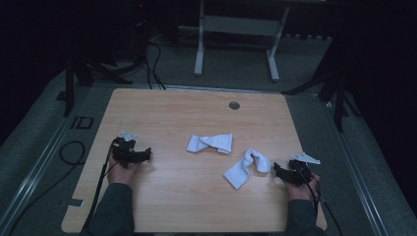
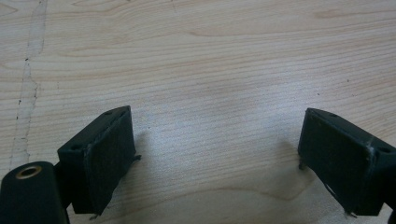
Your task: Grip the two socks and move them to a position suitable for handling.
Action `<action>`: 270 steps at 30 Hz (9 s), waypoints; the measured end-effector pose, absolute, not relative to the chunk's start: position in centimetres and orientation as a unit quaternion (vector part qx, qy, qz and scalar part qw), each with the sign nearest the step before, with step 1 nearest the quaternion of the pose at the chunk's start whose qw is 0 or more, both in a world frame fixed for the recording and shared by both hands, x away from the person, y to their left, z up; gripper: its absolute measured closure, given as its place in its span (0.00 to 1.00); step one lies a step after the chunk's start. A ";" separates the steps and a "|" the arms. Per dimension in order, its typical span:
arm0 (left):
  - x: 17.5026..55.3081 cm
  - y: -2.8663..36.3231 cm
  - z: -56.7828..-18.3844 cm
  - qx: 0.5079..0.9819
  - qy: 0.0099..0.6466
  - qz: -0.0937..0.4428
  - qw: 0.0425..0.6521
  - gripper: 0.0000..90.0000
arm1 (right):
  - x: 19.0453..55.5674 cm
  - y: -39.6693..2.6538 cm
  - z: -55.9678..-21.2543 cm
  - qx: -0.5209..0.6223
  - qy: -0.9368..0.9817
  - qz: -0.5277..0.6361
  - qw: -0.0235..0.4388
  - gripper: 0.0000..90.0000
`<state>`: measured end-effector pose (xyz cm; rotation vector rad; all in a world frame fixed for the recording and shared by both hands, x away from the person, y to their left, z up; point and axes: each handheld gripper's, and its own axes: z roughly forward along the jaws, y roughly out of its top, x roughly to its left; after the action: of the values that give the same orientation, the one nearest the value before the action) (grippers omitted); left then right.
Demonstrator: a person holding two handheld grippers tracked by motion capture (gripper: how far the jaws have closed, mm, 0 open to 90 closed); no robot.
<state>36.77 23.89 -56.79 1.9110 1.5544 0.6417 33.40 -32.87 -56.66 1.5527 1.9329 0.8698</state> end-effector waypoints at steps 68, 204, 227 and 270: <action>36.6 23.8 -56.8 0.717 0.585 0.241 0.292 0.13 | 30.2 -20.7 -54.7 0.325 0.885 0.300 0.148 1.00; 31.8 18.6 -53.4 0.782 0.475 0.177 0.362 0.66 | 36.3 -18.6 -51.5 0.368 0.843 0.339 0.194 0.84; 31.8 18.7 -53.5 0.783 0.478 0.189 0.351 0.64 | 40.0 -16.2 -52.8 0.376 0.860 0.293 0.184 0.46; 31.9 18.6 -53.7 0.783 0.481 0.199 0.340 0.64 | 40.5 -18.6 -50.6 0.359 0.867 0.263 0.224 0.91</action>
<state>31.86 18.60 -53.69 2.0386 1.2532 0.5174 40.51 -18.64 -50.59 0.9912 2.3930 0.7266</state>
